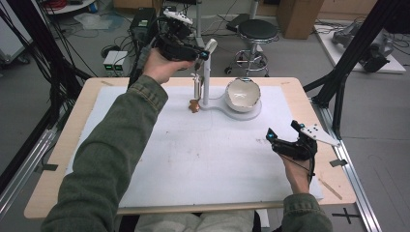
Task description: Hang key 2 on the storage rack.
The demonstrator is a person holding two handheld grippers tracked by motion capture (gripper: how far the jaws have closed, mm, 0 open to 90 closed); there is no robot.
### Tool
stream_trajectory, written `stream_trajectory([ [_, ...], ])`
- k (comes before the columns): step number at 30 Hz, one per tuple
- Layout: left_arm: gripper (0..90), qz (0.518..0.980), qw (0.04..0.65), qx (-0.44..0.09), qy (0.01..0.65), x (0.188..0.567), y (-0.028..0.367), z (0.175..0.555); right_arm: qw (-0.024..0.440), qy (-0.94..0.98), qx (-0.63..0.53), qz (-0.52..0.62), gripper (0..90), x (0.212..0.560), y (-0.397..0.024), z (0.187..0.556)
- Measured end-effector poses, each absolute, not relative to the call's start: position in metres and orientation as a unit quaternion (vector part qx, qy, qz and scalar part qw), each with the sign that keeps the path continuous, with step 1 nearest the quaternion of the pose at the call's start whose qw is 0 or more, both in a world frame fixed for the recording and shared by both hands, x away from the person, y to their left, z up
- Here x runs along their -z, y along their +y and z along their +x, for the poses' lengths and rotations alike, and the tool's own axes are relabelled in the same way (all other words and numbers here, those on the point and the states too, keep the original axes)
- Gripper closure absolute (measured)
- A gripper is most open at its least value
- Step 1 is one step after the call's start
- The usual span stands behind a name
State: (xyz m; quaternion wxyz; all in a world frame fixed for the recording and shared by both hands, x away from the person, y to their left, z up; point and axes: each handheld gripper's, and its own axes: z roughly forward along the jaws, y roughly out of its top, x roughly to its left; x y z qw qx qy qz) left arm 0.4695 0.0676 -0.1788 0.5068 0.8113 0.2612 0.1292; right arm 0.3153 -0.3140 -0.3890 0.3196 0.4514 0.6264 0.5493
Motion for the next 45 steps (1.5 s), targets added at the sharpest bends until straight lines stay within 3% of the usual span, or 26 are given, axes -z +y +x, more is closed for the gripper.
stream_trajectory([
  [15,74.6,0.785,0.528,-0.124,0.3,0.19,0.045,0.498,0.319,0.624,-0.551,0.454,0.5,0.389,-0.316,0.314],
  [45,74.5,0.729,0.575,-0.103,0.357,0.223,0.045,0.54,0.32,0.611,-0.554,0.467,0.5,0.389,-0.324,0.309],
])
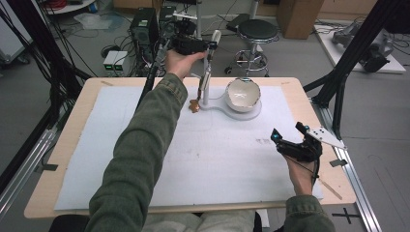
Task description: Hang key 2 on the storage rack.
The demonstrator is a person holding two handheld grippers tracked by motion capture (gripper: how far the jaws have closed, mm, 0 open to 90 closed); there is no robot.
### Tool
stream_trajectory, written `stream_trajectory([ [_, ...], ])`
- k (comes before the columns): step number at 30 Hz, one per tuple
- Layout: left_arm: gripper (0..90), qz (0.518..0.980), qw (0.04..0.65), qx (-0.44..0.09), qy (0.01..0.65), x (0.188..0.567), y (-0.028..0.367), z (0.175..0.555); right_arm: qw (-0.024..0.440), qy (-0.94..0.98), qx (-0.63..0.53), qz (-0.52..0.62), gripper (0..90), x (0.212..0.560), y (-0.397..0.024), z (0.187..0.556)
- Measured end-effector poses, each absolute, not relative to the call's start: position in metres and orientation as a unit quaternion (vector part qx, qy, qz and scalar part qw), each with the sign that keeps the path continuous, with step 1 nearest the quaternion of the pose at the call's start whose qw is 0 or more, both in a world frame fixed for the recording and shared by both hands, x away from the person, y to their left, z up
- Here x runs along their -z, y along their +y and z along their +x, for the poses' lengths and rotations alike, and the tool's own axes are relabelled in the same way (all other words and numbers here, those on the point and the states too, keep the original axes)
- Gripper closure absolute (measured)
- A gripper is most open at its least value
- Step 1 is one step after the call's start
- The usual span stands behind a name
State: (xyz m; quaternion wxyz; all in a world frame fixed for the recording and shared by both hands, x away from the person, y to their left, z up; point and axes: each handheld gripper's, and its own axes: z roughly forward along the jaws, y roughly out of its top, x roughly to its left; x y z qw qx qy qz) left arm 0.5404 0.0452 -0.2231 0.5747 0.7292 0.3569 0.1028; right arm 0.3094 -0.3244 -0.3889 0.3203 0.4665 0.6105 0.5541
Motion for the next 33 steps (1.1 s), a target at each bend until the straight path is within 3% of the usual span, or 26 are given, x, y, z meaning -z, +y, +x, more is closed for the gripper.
stream_trajectory([
  [10,73.4,0.764,0.528,-0.155,0.337,0.229,0.028,0.533,0.32,0.61,-0.554,0.468,0.5,0.389,-0.327,0.309],
  [14,49.5,0.765,0.533,-0.136,0.336,0.228,0.027,0.53,0.323,0.608,-0.556,0.466,0.5,0.389,-0.328,0.308],
  [19,28.7,0.756,0.533,-0.182,0.333,0.222,0.028,0.516,0.323,0.61,-0.554,0.465,0.5,0.389,-0.327,0.308],
  [27,5.8,0.743,0.539,-0.171,0.358,0.229,0.055,0.511,0.325,0.615,-0.551,0.461,0.5,0.389,-0.325,0.309],
  [33,1.6,0.747,0.532,-0.151,0.369,0.24,0.081,0.508,0.322,0.615,-0.551,0.463,0.5,0.389,-0.324,0.31],
])
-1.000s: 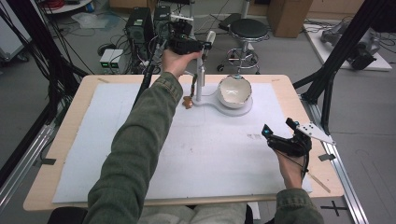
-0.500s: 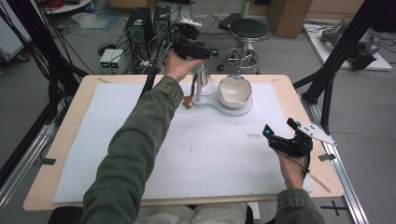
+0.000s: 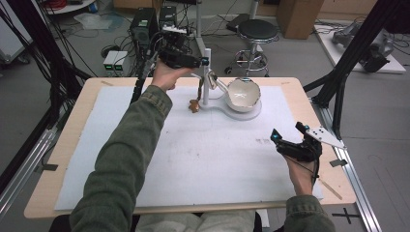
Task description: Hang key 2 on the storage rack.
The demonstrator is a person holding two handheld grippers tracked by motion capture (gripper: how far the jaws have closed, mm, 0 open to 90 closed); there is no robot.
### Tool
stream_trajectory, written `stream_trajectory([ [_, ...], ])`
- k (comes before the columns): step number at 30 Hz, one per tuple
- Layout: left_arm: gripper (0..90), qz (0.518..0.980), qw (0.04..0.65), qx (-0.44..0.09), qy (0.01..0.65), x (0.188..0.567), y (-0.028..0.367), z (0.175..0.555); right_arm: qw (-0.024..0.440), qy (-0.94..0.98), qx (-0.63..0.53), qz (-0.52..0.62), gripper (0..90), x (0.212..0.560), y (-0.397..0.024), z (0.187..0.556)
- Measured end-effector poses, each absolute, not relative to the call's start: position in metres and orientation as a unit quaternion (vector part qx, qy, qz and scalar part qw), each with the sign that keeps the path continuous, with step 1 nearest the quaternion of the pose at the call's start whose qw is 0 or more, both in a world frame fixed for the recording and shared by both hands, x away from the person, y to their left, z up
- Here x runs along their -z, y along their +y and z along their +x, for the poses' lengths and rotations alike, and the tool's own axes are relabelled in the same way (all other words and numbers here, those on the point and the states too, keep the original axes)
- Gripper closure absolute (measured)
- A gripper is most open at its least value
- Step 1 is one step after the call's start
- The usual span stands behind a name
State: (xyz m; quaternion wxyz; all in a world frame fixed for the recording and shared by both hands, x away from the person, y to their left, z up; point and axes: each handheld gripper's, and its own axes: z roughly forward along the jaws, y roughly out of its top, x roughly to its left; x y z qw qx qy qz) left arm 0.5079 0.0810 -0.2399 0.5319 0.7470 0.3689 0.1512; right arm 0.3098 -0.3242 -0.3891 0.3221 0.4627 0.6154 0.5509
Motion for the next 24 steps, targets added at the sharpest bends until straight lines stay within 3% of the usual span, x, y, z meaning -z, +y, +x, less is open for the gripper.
stream_trajectory([
  [24,1.7,0.725,0.538,-0.167,0.397,0.267,0.145,0.475,0.319,0.625,-0.548,0.455,0.5,0.389,-0.32,0.311],
])
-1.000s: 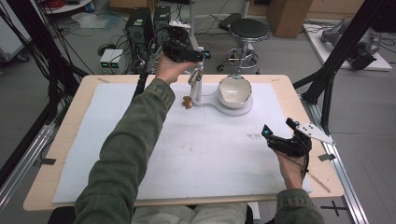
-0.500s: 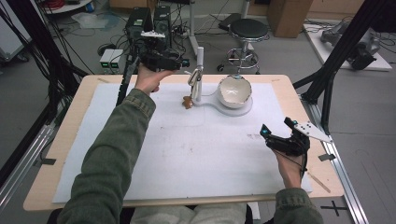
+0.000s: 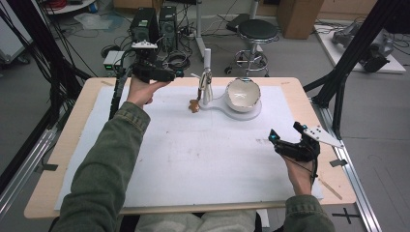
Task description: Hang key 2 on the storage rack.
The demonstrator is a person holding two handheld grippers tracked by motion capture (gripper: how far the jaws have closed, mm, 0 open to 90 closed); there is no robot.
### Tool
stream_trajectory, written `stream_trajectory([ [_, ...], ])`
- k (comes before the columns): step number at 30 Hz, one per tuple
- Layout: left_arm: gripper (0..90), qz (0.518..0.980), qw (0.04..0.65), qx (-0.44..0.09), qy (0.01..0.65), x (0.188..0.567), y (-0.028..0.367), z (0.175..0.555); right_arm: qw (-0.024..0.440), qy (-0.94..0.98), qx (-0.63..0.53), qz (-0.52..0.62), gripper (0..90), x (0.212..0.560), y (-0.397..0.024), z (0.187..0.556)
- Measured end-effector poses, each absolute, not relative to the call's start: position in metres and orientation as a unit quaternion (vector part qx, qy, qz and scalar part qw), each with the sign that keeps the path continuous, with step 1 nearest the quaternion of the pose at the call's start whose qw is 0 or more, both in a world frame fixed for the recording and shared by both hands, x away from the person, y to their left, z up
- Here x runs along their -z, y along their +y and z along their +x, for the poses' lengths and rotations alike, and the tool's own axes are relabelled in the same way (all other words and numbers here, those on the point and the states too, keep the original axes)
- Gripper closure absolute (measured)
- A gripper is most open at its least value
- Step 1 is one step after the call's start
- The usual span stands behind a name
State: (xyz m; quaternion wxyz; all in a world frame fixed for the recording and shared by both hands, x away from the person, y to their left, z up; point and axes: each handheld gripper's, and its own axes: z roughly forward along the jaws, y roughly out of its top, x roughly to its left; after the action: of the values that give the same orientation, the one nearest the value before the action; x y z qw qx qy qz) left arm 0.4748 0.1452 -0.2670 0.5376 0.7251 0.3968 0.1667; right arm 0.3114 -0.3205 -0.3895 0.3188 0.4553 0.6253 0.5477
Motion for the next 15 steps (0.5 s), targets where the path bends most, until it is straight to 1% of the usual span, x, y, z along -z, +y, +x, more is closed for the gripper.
stream_trajectory([
  [7,1.6,0.724,0.536,-0.173,0.398,0.27,0.153,0.467,0.318,0.625,-0.548,0.457,0.5,0.389,-0.319,0.312],
  [12,1.6,0.725,0.526,-0.189,0.403,0.272,0.157,0.458,0.319,0.624,-0.548,0.456,0.5,0.389,-0.32,0.311],
  [15,1.7,0.724,0.526,-0.187,0.405,0.274,0.16,0.456,0.319,0.625,-0.548,0.456,0.5,0.389,-0.32,0.311],
])
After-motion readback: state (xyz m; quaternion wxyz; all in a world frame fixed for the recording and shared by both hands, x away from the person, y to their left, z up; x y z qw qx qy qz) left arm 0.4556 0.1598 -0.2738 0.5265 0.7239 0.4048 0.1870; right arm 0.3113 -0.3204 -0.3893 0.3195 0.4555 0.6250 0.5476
